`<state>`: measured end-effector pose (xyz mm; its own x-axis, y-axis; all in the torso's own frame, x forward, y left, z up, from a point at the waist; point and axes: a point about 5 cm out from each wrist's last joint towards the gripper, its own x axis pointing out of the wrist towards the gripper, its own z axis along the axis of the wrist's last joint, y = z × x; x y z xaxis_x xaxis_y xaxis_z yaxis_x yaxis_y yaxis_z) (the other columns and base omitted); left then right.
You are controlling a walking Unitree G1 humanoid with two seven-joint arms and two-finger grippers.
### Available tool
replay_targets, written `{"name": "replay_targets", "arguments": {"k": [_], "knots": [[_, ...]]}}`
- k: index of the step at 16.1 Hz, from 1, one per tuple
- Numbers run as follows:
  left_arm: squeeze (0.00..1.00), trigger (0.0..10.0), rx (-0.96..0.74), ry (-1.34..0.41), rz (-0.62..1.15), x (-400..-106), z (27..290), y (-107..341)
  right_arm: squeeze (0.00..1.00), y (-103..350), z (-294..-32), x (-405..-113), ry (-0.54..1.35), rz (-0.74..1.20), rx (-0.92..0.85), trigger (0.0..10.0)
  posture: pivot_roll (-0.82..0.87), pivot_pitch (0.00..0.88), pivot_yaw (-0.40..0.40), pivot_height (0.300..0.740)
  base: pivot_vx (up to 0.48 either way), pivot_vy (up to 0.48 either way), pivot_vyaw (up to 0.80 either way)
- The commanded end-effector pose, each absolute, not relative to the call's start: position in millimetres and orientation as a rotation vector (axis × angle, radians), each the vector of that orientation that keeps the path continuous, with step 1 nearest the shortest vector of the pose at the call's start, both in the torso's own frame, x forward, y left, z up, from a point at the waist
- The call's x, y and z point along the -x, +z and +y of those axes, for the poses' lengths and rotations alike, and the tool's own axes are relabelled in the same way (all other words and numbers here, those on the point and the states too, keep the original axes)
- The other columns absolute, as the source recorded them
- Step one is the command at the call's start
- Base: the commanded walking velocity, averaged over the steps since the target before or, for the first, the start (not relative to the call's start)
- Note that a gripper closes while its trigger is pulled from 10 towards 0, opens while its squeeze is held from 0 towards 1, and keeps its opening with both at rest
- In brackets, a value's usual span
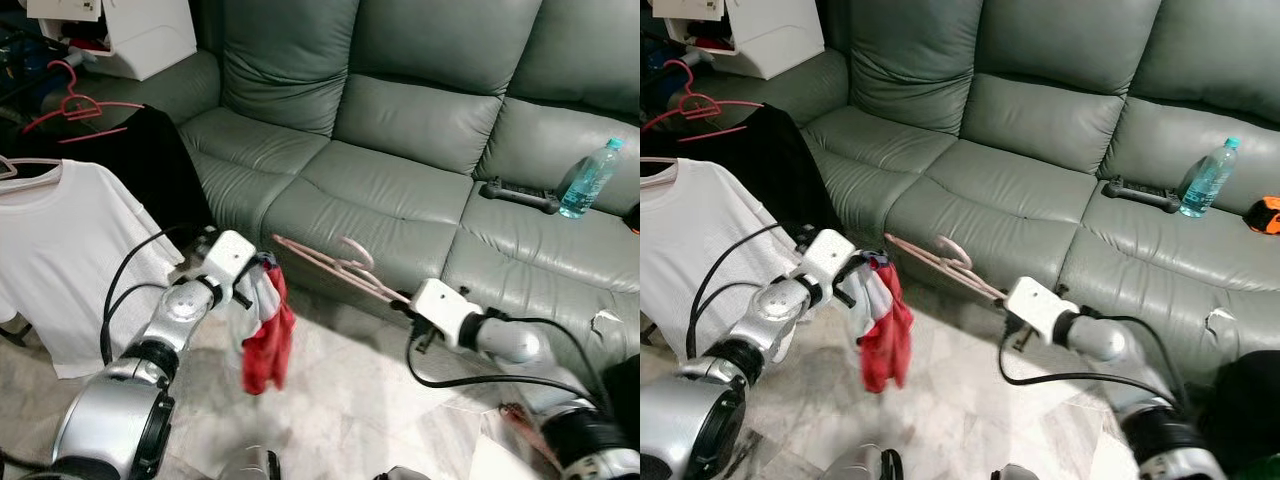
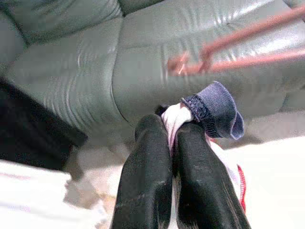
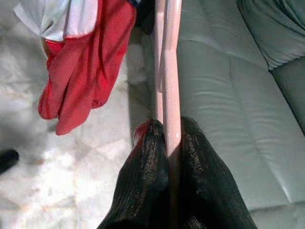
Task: Hang hanger
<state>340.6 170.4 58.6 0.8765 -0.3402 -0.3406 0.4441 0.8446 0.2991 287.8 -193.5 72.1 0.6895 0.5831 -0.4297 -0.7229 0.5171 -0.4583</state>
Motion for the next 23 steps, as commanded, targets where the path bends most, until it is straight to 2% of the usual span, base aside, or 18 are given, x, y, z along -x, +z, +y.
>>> {"name": "replay_targets", "arguments": {"k": [1,4,7,12,15,23], "knots": [[0.00,10.0,-0.354,-0.414,0.294,-339,172,56,0.00,79,-190,-290,0.811,0.196,0.672,10.0,-0.10,0.000,0.027,0.740,0.000,0.000,0.00],[0.00,10.0,-0.338,-0.437,0.293,-334,168,51,0.00,79,-186,-284,0.925,0.239,0.638,10.0,-0.10,0.000,0.008,0.740,0.000,0.000,0.00],[0.00,10.0,-0.419,-0.528,0.234,-334,164,57,0.00,91,-190,-279,1.031,0.265,0.638,10.0,-0.10,0.000,0.006,0.740,0.000,0.000,0.00],[0.00,10.0,-0.681,-0.675,0.181,-336,164,67,0.00,110,-209,-278,1.095,0.324,0.686,10.0,-0.10,0.000,0.026,0.740,0.000,0.000,0.00],[0.00,10.0,-0.786,-0.682,0.164,-341,170,75,0.00,115,-213,-273,1.129,0.366,0.675,10.0,-0.10,0.000,0.033,0.740,0.000,0.000,0.00],[0.00,10.0,-0.891,-0.649,0.109,-350,175,90,0.00,121,-215,-264,1.173,0.436,0.667,10.0,-0.11,0.000,0.042,0.740,0.000,0.000,0.00]]}}
